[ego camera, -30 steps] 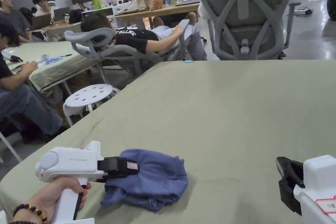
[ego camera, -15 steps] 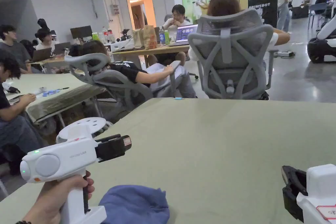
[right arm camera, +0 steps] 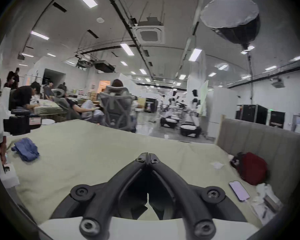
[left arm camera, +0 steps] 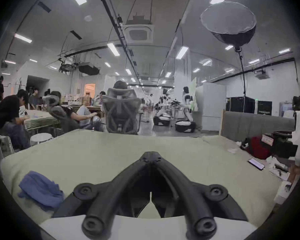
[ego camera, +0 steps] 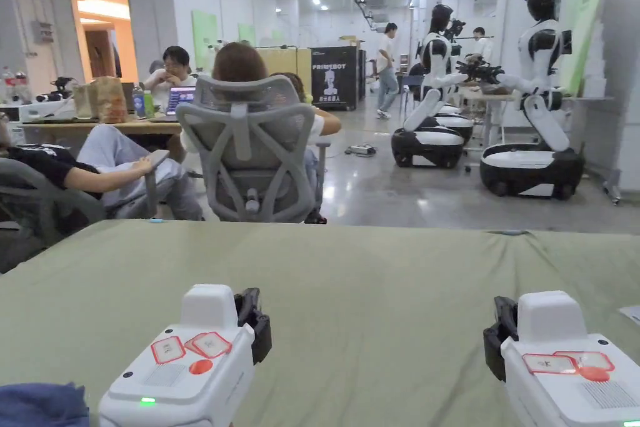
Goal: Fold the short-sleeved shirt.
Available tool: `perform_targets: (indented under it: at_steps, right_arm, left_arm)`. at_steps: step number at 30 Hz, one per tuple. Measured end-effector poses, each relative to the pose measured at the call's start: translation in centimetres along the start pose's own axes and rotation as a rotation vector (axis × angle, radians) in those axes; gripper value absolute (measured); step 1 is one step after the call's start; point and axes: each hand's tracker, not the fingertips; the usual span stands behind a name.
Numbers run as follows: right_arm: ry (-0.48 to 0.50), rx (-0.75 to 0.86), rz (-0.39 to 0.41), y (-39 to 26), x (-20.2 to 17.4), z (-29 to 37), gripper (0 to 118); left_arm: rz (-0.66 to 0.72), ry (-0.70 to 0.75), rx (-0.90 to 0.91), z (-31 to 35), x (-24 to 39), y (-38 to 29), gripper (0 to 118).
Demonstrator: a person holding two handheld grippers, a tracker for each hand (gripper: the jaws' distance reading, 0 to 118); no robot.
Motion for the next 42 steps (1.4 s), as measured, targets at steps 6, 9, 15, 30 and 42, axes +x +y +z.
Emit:
perform_targets:
  at_steps: [6, 9, 15, 30, 42]
  right_arm:
    - [-0.094, 0.001, -0.045, -3.6, 6.1, 4.6, 0]
    - [-0.108, 0.001, -0.068, -4.5, 6.5, 6.2, 0]
    - [-0.139, 0.009, -0.008, -7.4, 4.9, 7.9, 0]
    - [-0.149, -0.015, -0.021, -7.1, 4.2, 6.1, 0]
    - [-0.132, -0.044, -0.067, -7.6, 4.4, 5.3, 118]
  left_arm:
    - [-0.096, 0.042, 0.07, 3.0, 6.5, -3.6, 0]
    - [-0.085, 0.03, 0.04, 3.6, 8.0, -4.7, 0]
    - [-0.085, 0.047, 0.042, 5.0, 9.1, -7.1, 0]
    - [-0.102, 0.046, 0.02, 4.9, 8.4, -7.7, 0]
    - [-0.053, 0.036, 0.007, 4.3, 7.8, -8.0, 118]
